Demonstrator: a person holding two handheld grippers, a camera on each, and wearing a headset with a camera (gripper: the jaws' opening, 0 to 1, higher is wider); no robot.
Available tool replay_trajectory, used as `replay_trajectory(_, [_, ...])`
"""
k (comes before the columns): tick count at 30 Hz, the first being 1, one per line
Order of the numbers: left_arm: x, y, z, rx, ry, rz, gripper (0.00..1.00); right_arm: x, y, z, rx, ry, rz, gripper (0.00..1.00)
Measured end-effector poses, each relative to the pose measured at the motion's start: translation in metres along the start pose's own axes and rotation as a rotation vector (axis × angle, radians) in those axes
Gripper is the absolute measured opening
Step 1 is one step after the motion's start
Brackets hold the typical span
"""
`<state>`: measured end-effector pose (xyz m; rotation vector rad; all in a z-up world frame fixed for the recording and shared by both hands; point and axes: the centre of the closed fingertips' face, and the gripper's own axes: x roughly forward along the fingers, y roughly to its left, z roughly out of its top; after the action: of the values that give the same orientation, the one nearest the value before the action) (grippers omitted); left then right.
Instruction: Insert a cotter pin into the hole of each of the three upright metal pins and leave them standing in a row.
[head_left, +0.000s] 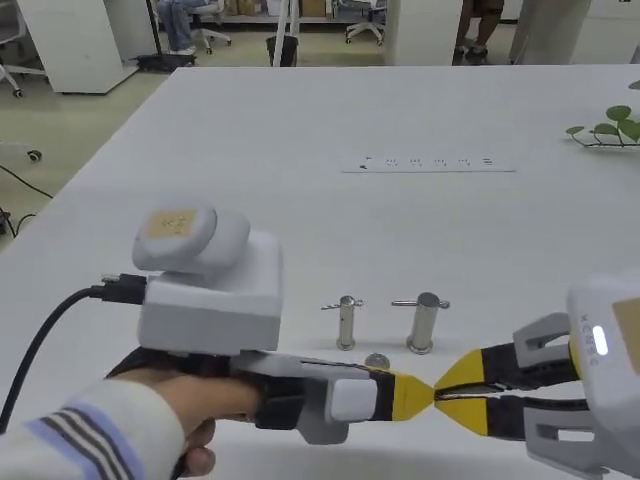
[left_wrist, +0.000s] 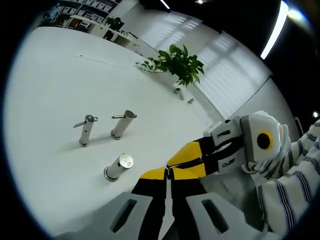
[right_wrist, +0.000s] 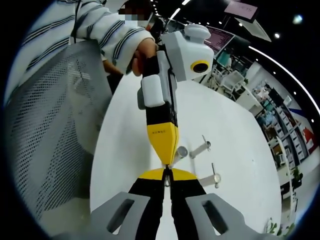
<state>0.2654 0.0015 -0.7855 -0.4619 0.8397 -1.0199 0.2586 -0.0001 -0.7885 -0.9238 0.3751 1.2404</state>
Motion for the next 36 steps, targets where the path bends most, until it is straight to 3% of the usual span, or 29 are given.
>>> replay_trajectory(3, [-0.002,-0.001,0.001,-0.001,-0.008,-0.006,0.0,-0.001,0.0,0.002,0.007,-0.015,-0.001,0.05])
replay_trajectory(7, [-0.003,-0.002,0.0,0.008,-0.006,-0.004,0.0,0.0,-0.004,-0.002,0.025,-0.005,-0.007,0.14])
replay_trajectory(10, [-0.006,0.003,0.0,0.061,-0.009,0.032,0.0,-0.002,-0.004,-0.006,0.072,-0.012,0.011,0.17])
replay_trajectory(14, [-0.009,0.004,0.0,0.08,-0.008,0.036,0.0,-0.003,-0.001,-0.009,0.164,-0.035,0.048,0.22])
replay_trajectory(16, [-0.011,0.005,-0.001,0.116,0.0,0.037,0.0,-0.003,0.0,-0.011,0.214,-0.04,0.059,0.24])
replay_trajectory(18, [-0.011,0.004,-0.002,0.142,0.003,0.031,0.0,-0.004,0.005,-0.011,0.294,-0.059,0.108,0.25])
replay_trajectory(22, [-0.013,0.0,-0.003,0.217,0.009,0.006,0.0,-0.003,0.009,-0.009,0.408,-0.101,0.157,0.27])
replay_trajectory(26, [-0.014,-0.001,-0.005,0.272,0.02,-0.004,0.0,-0.003,0.011,-0.009,0.448,-0.123,0.187,0.27])
replay_trajectory(29, [-0.015,-0.006,-0.008,0.345,0.035,-0.033,0.0,-0.002,0.016,-0.005,0.496,-0.151,0.225,0.26])
replay_trajectory(32, [-0.016,-0.014,-0.009,0.457,0.039,-0.074,0.0,-0.002,0.022,0.001,0.536,-0.182,0.275,0.25])
replay_trajectory(36, [-0.018,-0.026,-0.011,0.557,0.038,-0.132,0.0,-0.001,0.031,0.004,0.532,-0.184,0.321,0.23])
